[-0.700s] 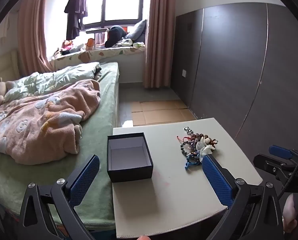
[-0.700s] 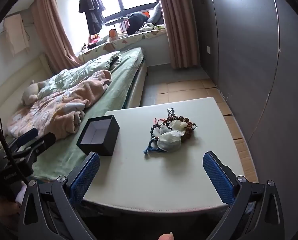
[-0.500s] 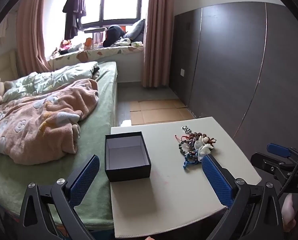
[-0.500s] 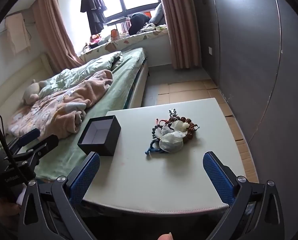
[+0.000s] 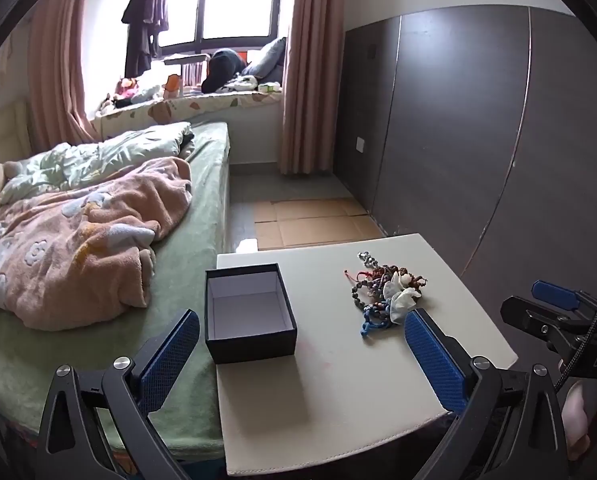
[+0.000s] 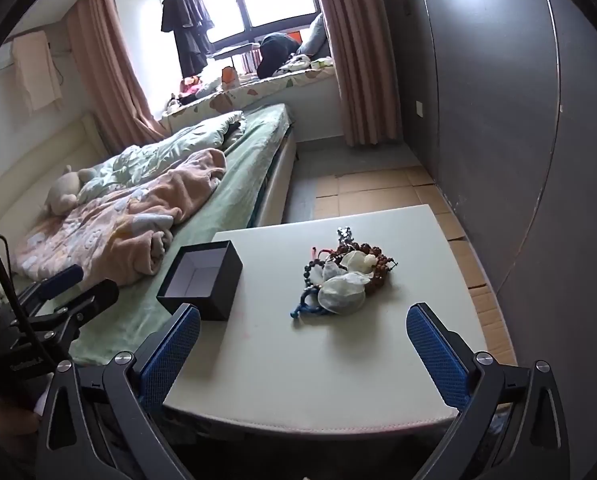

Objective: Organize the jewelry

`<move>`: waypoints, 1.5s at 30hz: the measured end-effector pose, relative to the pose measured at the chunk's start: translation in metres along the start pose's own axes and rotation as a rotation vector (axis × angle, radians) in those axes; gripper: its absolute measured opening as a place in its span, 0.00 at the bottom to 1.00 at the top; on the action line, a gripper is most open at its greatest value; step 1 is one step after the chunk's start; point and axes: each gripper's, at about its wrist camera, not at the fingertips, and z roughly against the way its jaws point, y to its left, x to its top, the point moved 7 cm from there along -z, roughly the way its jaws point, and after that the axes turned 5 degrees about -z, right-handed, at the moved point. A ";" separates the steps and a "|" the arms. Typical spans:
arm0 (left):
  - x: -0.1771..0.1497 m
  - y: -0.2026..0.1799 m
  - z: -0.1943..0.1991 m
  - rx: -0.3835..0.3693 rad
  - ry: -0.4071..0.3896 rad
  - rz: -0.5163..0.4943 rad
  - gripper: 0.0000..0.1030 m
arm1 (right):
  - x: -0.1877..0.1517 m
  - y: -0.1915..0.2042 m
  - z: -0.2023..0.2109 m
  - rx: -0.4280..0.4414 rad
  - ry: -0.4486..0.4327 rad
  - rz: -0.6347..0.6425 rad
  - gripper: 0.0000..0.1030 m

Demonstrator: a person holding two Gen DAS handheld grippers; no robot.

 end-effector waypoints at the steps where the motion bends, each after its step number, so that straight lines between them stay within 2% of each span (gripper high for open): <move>1: 0.000 0.000 0.000 0.001 0.001 0.000 1.00 | 0.000 0.001 0.000 0.000 -0.002 0.004 1.00; 45: -0.001 -0.010 0.003 -0.010 0.005 -0.009 1.00 | 0.000 0.001 0.002 0.004 -0.010 0.030 1.00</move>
